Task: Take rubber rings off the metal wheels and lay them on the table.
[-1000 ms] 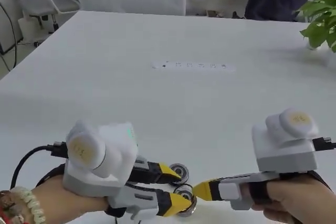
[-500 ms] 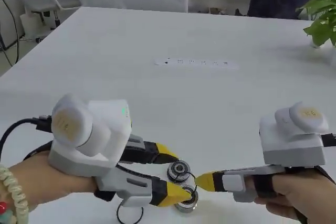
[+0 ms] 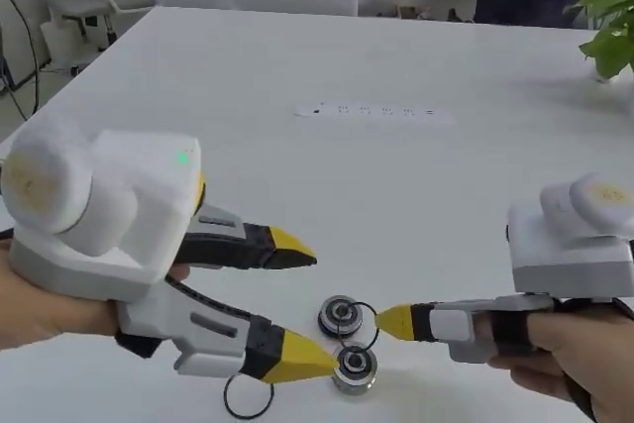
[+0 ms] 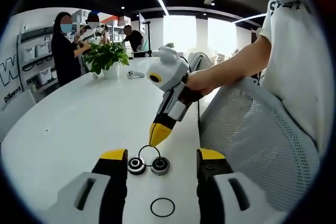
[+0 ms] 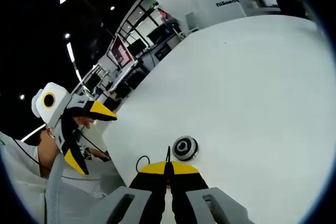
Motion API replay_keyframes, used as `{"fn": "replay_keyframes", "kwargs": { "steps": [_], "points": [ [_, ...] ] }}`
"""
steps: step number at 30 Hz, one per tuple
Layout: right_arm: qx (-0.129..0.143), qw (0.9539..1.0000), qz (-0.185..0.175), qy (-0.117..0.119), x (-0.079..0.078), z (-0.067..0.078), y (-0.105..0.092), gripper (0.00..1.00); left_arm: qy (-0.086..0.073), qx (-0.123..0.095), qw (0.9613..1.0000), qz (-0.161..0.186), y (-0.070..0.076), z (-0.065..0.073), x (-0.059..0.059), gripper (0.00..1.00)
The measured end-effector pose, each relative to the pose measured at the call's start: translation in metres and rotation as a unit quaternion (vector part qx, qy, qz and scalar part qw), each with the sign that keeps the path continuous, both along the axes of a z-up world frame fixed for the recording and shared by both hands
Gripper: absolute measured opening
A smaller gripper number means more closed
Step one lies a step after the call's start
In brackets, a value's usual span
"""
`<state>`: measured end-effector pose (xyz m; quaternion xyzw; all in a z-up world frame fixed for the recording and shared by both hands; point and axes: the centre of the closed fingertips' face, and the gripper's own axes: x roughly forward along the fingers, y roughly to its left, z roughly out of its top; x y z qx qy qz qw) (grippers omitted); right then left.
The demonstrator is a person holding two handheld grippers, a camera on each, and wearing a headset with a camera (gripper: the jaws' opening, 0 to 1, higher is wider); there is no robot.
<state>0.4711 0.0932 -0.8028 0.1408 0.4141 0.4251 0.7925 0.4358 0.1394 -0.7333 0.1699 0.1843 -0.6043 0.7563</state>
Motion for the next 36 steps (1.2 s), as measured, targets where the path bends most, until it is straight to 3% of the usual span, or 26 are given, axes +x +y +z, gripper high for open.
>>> {"fn": "replay_keyframes", "kwargs": {
  "steps": [5, 14, 22, 27, 36],
  "points": [
    [-0.004, 0.9999, 0.003, -0.01, 0.001, 0.003, -0.001, 0.0, -0.013, 0.019, 0.9997, 0.012, 0.016, 0.002, -0.004, 0.55],
    [0.007, 0.9997, 0.002, -0.022, 0.0, 0.014, 0.0, 0.0, -0.02, 0.042, 0.9974, 0.054, 0.049, 0.001, -0.009, 0.6],
    [0.021, 0.9994, -0.003, -0.028, 0.002, 0.023, 0.0, 0.0, -0.022, 0.039, 0.995, 0.089, 0.071, 0.004, -0.014, 0.64],
    [0.031, 0.999, -0.011, -0.03, 0.001, 0.029, -0.001, 0.0, -0.017, 0.024, 0.9921, 0.122, 0.084, 0.005, -0.014, 0.66],
    [0.043, 0.9984, -0.018, -0.032, 0.001, 0.036, 0.0, 0.0, -0.01, 0.01, 0.9867, 0.162, 0.1, 0.0, -0.02, 0.81]
  ]
}}
